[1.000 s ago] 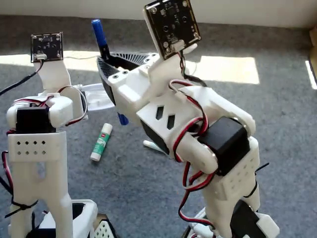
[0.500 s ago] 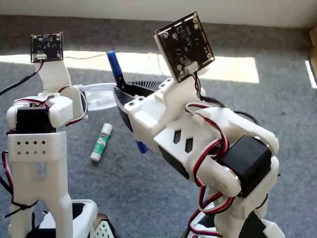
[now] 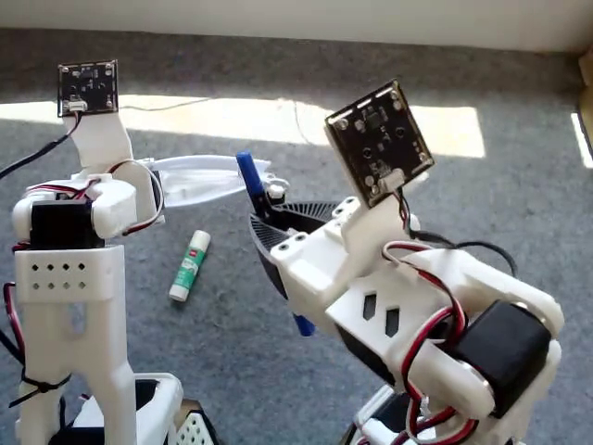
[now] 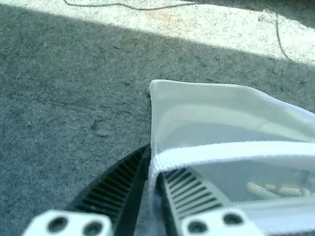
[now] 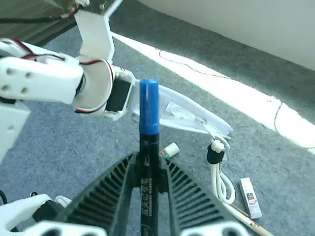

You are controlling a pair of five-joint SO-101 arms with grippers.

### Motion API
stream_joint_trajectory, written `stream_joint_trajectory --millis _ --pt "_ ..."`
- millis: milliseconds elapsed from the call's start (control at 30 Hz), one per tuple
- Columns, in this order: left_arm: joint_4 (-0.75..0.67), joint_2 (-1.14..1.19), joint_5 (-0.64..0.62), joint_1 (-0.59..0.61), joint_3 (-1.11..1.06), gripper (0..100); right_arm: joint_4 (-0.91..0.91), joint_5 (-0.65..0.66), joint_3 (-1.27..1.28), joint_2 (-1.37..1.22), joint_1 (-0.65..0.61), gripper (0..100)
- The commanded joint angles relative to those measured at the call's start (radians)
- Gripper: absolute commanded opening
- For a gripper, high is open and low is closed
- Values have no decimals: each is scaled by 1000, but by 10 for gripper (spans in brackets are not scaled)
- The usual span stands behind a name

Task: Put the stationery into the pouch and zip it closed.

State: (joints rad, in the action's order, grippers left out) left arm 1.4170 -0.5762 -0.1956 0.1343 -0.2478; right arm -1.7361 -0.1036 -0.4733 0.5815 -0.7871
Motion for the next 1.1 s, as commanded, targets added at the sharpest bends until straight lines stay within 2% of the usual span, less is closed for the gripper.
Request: stream_joint_trajectory --millis 0,200,467,733,1067 --pt "2 7 -12 -19 39 7 140 -29 150 99 -5 5" --pt "2 7 -12 -15 38 7 467 -32 346 203 -5 5" --pt "2 7 -12 -15 35 7 871 -31 555 214 -5 5" --pt "2 7 -12 -15 35 7 1397 -28 832 216 -4 5" --pt "2 7 -11 -15 35 7 1913 216 1182 211 -4 5"
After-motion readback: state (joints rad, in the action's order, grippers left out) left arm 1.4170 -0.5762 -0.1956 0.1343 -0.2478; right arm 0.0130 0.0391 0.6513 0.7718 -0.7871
